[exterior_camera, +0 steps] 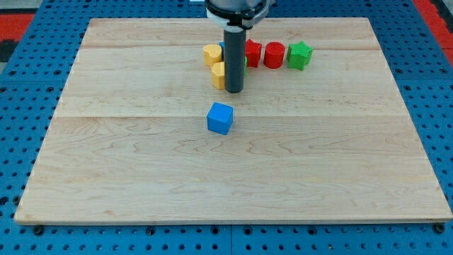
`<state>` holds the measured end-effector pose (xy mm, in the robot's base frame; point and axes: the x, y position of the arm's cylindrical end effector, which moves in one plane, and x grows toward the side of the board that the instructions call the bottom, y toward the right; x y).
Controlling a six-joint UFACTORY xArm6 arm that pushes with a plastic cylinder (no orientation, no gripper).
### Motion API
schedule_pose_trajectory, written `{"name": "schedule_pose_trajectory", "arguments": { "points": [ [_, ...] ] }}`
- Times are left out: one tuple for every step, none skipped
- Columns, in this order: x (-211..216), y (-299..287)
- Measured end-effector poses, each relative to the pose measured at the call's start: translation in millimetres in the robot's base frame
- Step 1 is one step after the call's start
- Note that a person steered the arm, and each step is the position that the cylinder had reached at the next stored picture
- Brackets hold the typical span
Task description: Move the red circle to the top right of the red star
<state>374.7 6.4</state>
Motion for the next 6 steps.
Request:
{"name": "schedule_pose_trajectory", "arguments": {
  "points": [
    [-3.8,-19.4],
    [17.7,-4.2],
    [20.7,57.5],
    [-9.4,108.0],
    [-49.2,107.3],
    [-82.1,99.3]
  ]
}}
